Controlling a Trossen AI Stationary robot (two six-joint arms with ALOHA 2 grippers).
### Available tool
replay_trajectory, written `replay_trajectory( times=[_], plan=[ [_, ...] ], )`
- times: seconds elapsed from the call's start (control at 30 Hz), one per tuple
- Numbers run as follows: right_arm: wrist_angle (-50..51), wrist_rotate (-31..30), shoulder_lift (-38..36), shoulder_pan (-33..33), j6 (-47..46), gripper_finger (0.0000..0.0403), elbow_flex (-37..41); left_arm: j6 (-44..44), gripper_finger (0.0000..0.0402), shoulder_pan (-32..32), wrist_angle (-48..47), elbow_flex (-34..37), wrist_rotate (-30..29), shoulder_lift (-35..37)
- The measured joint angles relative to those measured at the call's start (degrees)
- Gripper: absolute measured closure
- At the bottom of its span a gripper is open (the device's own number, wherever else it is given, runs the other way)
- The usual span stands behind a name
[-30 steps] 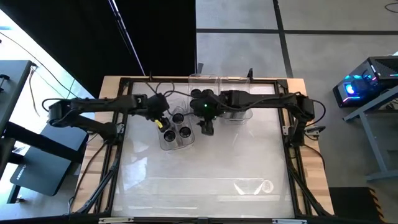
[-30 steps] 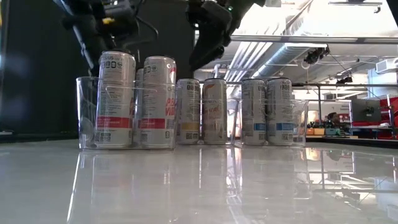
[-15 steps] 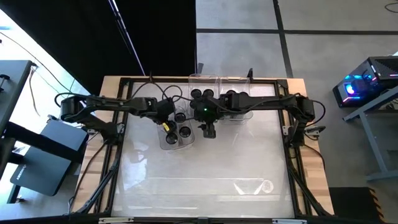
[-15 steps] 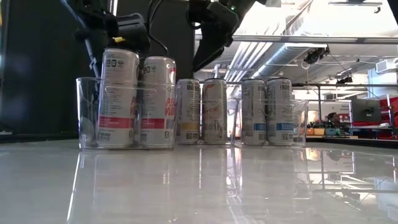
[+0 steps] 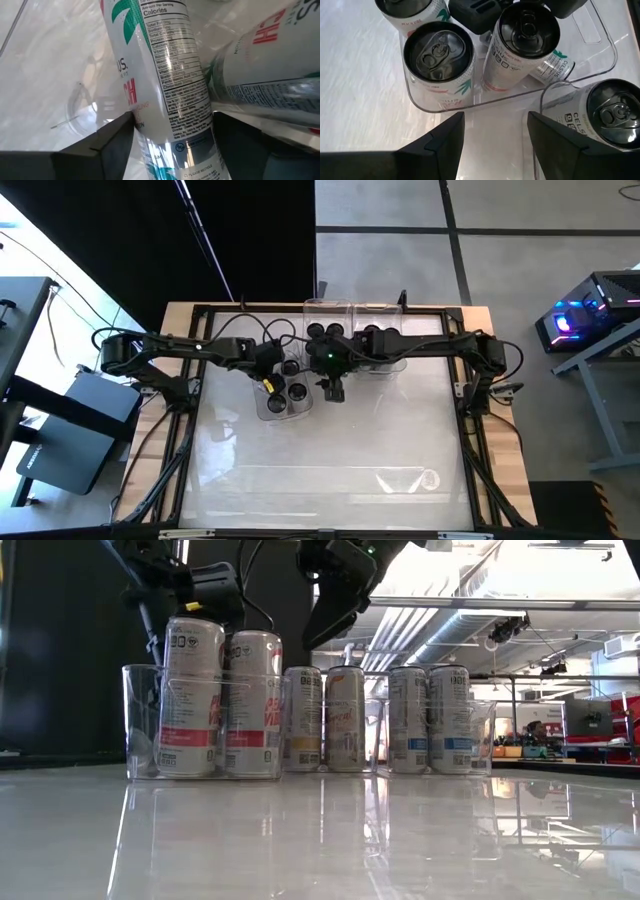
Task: Sort soda cans
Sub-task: Adjust the white pink soda cans
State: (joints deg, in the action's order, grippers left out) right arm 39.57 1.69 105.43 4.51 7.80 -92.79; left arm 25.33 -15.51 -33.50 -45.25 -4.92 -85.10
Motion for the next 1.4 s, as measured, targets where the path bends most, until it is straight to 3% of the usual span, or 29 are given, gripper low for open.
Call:
replay_trajectory(
  times=[0.23, 0.73, 1.0, 1.17, 1.4],
  plan=[
    [0.06, 0.0, 0.0, -1.3, 0.08, 0.019, 0.0, 0.62, 0.0214, -0.26, -0.14, 0.04, 1.62, 0.0],
    [7.8, -0.17, 0.02, -2.32, -1.78, 0.019, 0.0, 3.45, 0.0252, -0.89, -4.56, -1.4, 4.04, 7.14],
    [7.35, -0.17, 0.02, -2.32, -1.95, 0.019, -0.01, 5.82, 0.03, -1.42, -2.23, -1.56, 2.96, 9.35],
    [6.14, -0.17, 0.02, -2.32, -1.82, 0.019, -0.02, 7.0, 0.0271, -1.86, 1.26, -1.62, 3.4, 8.63],
    [5.42, -0.17, 0.02, -2.32, -1.75, 0.019, -0.02, 7.84, 0.0152, -2.98, 2.65, -1.95, 4.36, 4.73]
  ],
)
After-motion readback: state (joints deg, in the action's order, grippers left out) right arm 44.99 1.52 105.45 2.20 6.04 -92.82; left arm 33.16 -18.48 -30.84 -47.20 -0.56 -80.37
